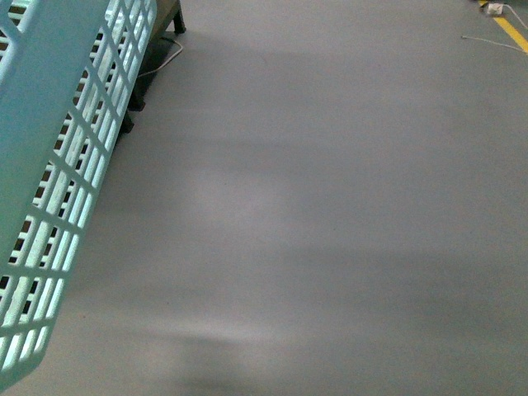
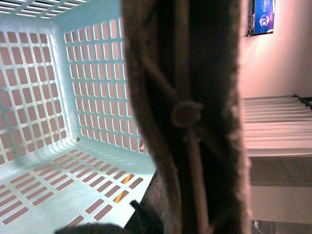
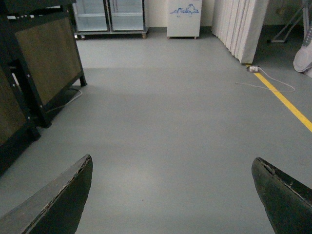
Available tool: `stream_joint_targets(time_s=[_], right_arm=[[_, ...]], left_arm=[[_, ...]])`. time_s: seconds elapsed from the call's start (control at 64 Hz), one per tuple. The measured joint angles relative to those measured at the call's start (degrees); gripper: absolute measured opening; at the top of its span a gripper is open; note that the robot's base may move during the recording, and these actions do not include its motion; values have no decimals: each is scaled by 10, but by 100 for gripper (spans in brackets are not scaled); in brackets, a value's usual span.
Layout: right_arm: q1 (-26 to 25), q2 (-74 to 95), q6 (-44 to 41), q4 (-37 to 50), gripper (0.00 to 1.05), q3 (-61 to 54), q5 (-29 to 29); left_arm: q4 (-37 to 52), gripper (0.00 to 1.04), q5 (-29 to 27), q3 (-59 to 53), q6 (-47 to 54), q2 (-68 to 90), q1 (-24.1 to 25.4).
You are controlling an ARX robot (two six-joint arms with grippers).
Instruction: Pick lemon and mango into basket
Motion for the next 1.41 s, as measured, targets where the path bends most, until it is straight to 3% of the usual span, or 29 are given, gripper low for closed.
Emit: stream_joint_targets(time_s=[1.406], right_arm=[[0,0,0,0,96,0,0]], left_arm=[[0,5,-1,0,1,0,0]])
